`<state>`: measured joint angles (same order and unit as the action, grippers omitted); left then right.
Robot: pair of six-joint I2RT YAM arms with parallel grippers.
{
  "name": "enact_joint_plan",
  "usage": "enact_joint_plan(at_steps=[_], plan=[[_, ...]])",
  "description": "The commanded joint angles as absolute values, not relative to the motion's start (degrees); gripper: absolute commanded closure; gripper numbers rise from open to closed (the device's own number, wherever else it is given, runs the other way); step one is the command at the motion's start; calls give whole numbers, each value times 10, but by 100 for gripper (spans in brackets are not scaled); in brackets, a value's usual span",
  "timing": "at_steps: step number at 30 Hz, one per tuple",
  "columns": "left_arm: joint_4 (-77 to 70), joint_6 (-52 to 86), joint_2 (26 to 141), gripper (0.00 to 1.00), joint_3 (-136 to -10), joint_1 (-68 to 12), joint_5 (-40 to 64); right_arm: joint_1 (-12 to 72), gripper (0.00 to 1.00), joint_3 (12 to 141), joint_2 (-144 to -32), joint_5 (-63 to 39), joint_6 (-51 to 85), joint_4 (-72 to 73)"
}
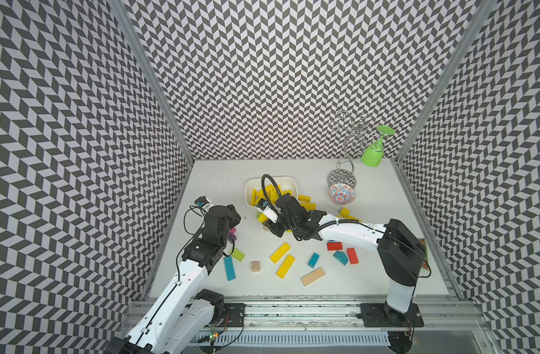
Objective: Pick out the yellow building blocks
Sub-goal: Pick up the building block from the center of the board, then place the building block in the storage box.
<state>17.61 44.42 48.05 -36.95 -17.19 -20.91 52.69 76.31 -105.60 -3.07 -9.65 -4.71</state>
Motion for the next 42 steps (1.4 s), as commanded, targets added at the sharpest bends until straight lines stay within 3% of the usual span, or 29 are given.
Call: enact_joint_plan(at_steps=[1, 7, 27, 31, 37, 42], plan=[[135, 423, 478, 38, -361, -169, -211, 502, 84, 764, -1049, -9, -36, 31], [122, 422, 486, 38, -357, -168, -219, 466, 85, 808, -1099, 7, 28, 43], [136, 414, 527, 39, -390, -166, -227, 431, 81, 964, -1306, 37, 37, 65], [143, 409, 527, 39, -396, -166, -229, 432, 74, 986, -1333, 39, 44, 67], [144, 393, 527, 39, -402, -165, -237, 432, 51, 1003, -1337, 32, 40, 66], [119, 349, 528, 38, -403, -164, -214, 432, 44, 994, -1302, 28, 33, 58]])
